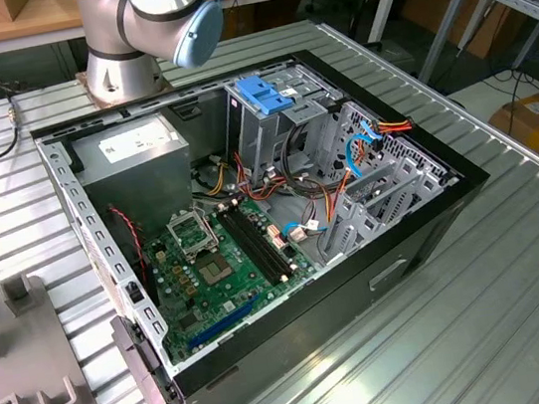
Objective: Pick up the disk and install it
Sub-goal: 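Pick up the disk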
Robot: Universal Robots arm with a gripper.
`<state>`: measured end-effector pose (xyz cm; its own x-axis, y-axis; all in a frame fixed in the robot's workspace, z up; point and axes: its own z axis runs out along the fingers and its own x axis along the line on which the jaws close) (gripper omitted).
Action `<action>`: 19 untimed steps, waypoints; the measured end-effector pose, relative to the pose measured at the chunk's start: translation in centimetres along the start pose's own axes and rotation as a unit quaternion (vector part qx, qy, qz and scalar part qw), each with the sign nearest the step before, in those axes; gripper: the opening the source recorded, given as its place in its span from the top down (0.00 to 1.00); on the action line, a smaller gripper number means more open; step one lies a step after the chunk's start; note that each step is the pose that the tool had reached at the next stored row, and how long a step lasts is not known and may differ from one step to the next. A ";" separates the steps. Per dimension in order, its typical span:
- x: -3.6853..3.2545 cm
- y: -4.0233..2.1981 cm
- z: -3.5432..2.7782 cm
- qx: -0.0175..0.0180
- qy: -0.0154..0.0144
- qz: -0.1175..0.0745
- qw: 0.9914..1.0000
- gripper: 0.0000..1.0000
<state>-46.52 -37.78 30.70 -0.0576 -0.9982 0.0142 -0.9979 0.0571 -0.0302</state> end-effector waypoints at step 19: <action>0.01 -0.03 -0.69 0.000 0.000 -0.021 1.000 0.63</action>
<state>-46.52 -37.79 31.40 -0.0154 -0.9998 0.0160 -0.9994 0.0149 -0.0303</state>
